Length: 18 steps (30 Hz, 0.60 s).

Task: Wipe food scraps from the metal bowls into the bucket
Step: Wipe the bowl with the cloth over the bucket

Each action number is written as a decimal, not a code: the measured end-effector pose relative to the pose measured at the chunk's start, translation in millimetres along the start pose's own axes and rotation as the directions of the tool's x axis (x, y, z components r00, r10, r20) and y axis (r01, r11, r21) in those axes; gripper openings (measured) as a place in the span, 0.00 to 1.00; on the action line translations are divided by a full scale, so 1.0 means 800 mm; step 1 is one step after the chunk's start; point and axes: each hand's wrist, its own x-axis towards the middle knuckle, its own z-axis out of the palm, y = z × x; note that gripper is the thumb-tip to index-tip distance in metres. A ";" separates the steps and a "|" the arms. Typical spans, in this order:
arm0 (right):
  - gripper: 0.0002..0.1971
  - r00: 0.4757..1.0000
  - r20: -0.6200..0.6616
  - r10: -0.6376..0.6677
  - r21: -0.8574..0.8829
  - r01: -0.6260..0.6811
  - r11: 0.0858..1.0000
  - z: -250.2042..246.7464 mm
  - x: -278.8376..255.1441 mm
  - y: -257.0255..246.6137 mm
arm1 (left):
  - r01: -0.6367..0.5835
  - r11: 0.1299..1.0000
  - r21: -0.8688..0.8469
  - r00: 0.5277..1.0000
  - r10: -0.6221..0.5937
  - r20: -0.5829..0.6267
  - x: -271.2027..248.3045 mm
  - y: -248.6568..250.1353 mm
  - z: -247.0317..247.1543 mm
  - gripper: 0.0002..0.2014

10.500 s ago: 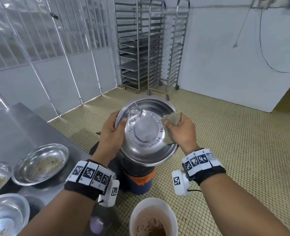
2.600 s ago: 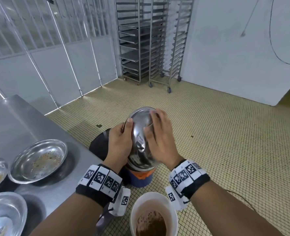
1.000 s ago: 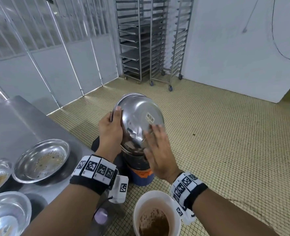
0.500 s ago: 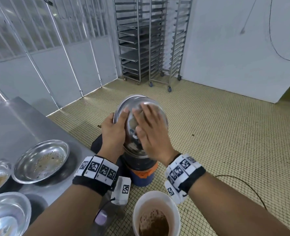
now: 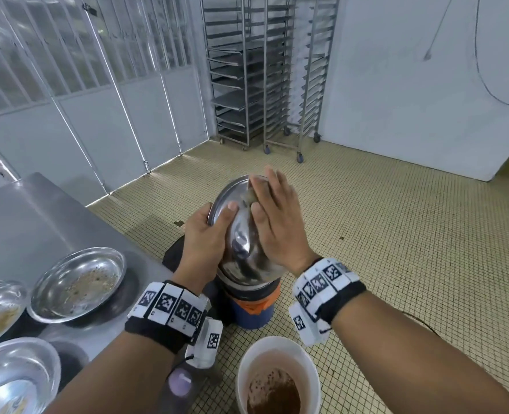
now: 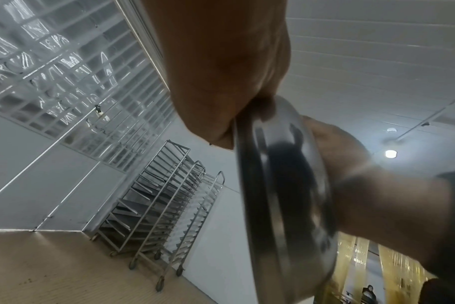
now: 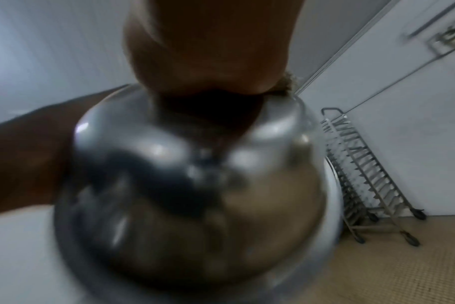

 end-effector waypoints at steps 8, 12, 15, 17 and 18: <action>0.25 0.971 0.060 0.230 0.225 -0.237 0.945 -0.025 0.026 0.008 | -0.056 0.998 0.027 0.991 0.053 0.120 -0.006 -0.005 -0.007 0.08; 0.23 0.957 0.011 0.291 0.298 -0.281 0.912 -0.035 0.030 0.005 | -0.044 0.999 0.010 0.990 0.042 0.135 -0.012 -0.006 -0.008 0.08; 0.22 0.949 -0.022 0.313 0.320 -0.290 0.902 -0.046 0.036 0.003 | -0.031 1.000 -0.006 0.984 0.031 0.176 -0.017 -0.011 -0.012 0.09; 0.23 0.959 0.006 0.284 0.321 -0.271 0.907 -0.053 0.040 0.000 | -0.009 1.000 -0.016 0.978 0.012 0.209 -0.020 -0.013 -0.016 0.13; 0.23 0.969 0.051 0.241 0.313 -0.244 0.918 -0.055 0.042 -0.001 | -0.006 1.000 -0.022 0.975 0.011 0.220 -0.020 -0.014 -0.017 0.15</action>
